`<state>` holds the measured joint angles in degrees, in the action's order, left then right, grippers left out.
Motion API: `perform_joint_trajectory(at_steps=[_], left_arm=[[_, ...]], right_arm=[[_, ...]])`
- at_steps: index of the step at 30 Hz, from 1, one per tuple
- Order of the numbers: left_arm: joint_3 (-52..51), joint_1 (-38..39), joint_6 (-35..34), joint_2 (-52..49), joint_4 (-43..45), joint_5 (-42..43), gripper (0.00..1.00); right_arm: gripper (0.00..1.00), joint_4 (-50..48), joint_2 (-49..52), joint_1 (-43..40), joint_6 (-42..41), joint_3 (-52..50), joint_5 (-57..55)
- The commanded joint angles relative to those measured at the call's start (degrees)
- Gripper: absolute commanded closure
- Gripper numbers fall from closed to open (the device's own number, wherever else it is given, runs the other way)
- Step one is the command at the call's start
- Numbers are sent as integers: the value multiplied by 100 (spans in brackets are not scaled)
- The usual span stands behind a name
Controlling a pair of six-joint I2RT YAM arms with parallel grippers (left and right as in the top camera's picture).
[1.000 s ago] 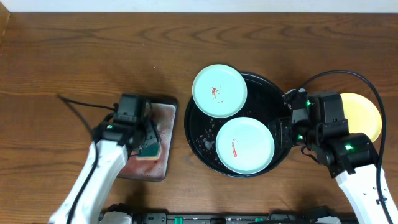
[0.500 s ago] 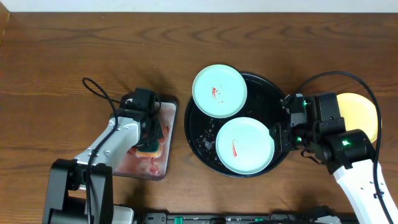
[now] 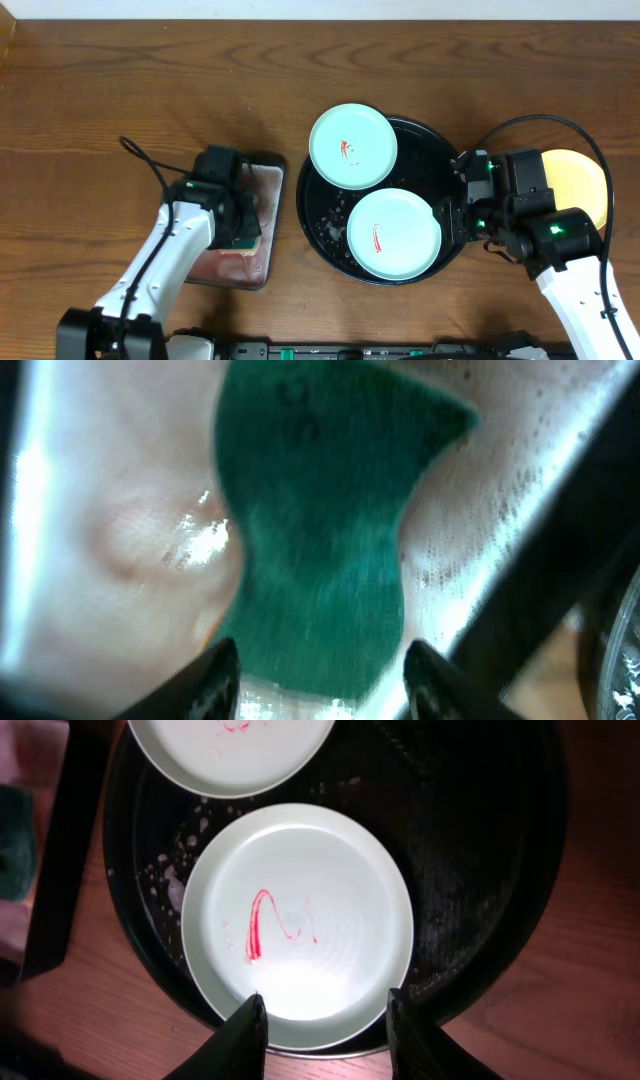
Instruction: Clean dirty plates on tray and stack at the side
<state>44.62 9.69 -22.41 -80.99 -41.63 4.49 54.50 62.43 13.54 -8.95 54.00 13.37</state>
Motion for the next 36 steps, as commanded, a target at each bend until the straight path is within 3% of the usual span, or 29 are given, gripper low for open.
perform_joint_trajectory(at_steps=[1,3,4,5,11,12,13,16,23,28,30,31,32,36], left_arm=[[-592,2,-24,-291,503,85,55],[-713,2,-81,-509,800,90,72],[-713,2,-81,-636,861,94,87],[-713,2,-81,-669,874,94,92],[-330,-4,-74,-575,470,92,93],[-216,-4,-74,-538,350,90,90],[-20,-4,-74,-483,146,92,68],[479,-4,-70,-319,-350,90,44],[549,-2,-55,-236,-428,-365,41],[63,-2,-181,-599,192,-514,53],[-125,-2,-232,-807,546,-245,71],[-133,-2,-232,-901,597,-179,86],[-133,-2,-232,-938,601,-144,92],[-87,-4,-205,-892,544,-149,93]], right_arm=[[63,15,4,66,-42,66,44],[64,20,4,66,-42,66,42],[64,17,4,66,-42,66,42],[64,15,4,66,-42,66,42],[64,24,4,66,-42,66,44],[65,35,4,66,-42,66,44],[65,39,4,66,-42,66,42],[64,37,4,66,-42,66,42],[64,39,7,66,-39,66,39],[64,52,4,68,-50,66,46],[64,50,7,72,-129,66,42],[64,48,7,70,-129,66,42],[64,50,7,70,-129,66,42],[67,103,7,70,-129,66,13]])
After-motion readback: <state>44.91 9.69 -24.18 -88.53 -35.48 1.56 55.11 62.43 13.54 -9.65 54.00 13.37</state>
